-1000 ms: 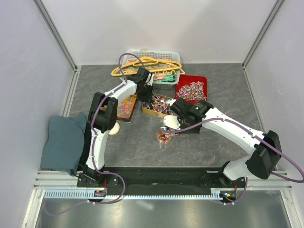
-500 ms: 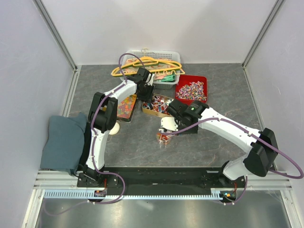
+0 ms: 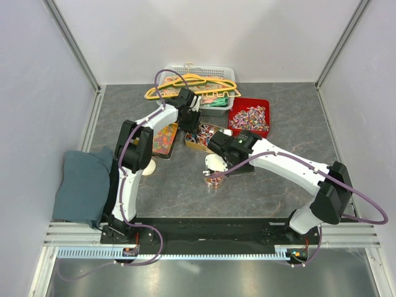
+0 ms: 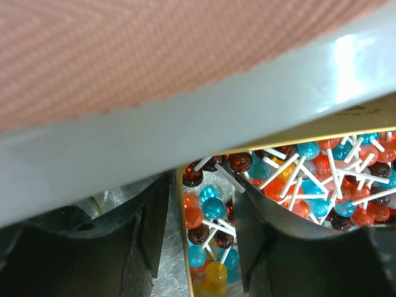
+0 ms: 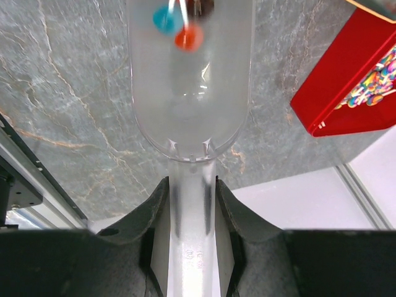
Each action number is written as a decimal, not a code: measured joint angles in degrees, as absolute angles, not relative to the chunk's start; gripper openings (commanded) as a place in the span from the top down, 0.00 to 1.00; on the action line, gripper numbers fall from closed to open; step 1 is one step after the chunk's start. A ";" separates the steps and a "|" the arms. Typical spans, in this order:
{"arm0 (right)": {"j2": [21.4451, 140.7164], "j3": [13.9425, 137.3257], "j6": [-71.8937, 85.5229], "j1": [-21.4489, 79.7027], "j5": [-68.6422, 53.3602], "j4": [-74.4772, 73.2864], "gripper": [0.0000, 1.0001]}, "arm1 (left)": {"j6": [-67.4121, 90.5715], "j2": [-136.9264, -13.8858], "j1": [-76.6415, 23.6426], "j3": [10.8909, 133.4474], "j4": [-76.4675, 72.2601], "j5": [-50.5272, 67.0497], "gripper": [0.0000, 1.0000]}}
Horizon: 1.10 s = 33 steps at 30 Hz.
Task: Pack the candies
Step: Place the fake candies in the packing bottle.
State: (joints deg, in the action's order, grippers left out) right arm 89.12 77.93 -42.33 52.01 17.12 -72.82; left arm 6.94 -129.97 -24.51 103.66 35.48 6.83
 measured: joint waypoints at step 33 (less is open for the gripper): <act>91.66 84.31 -43.33 53.78 19.35 -76.73 1.00 | 2.50 -124.49 -21.80 99.07 35.62 9.21 0.41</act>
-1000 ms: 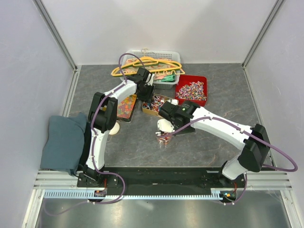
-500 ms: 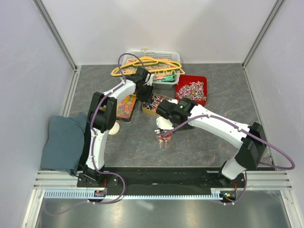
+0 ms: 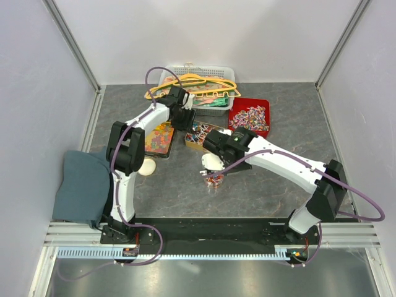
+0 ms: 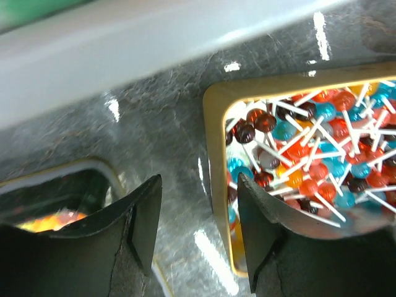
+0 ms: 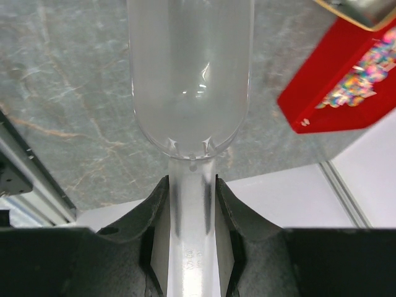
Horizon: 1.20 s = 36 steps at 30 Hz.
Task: Pack the candies
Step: Place the fake candies in the packing bottle, then place the spatula at the center of the board.
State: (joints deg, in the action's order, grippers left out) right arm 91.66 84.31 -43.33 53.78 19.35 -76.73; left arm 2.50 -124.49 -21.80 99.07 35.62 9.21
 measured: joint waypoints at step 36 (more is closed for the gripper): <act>79.35 67.64 -38.74 10.22 9.65 -44.31 1.00 | -8.14 -103.24 -11.99 77.25 32.75 17.12 0.12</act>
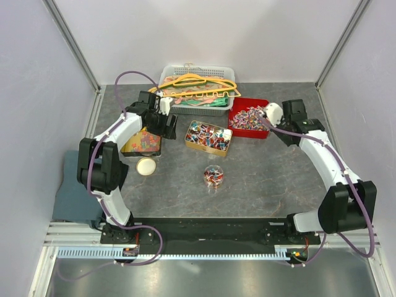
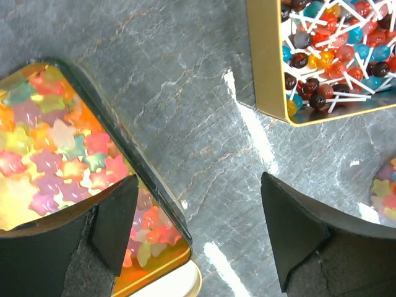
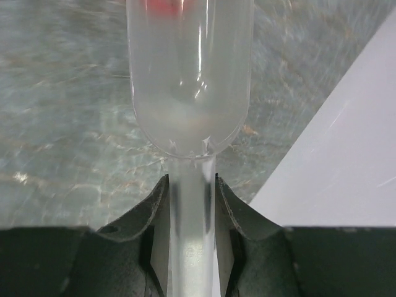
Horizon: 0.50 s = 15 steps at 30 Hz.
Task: Pack the candies
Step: Place the spatula at the center of the board.
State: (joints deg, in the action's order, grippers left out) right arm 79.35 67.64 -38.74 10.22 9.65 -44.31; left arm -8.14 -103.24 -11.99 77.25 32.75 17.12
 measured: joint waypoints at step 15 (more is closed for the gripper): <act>98.85 64.23 -27.97 -3.38 5.45 -26.48 1.00 | -15.66 -101.51 -12.10 81.87 32.45 25.63 0.06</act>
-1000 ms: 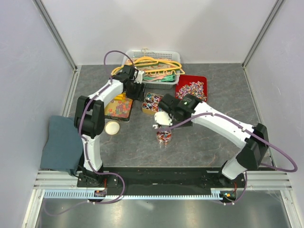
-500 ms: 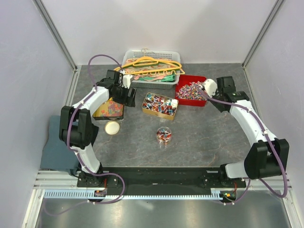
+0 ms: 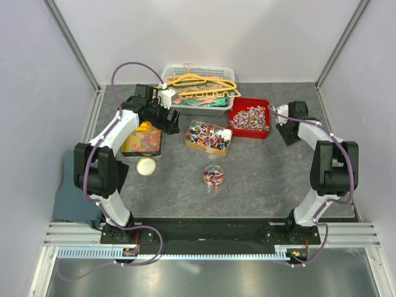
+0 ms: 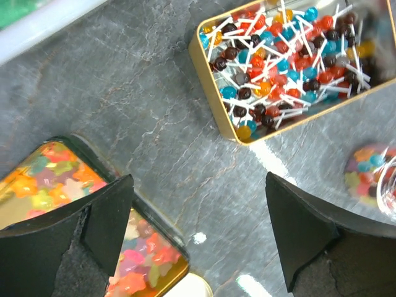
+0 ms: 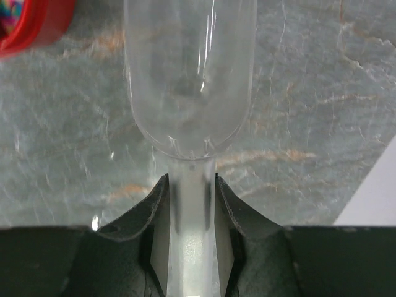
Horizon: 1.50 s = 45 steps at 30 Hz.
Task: Pack the candies
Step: Place the spatula at the center of the board.
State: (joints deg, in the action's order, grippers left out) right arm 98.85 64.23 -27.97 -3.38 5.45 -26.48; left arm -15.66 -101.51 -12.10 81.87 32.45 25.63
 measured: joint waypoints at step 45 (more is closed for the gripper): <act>90.56 74.41 -20.18 -5.10 -1.83 -28.95 0.49 | -43.94 -63.16 -12.01 39.79 40.10 14.76 0.21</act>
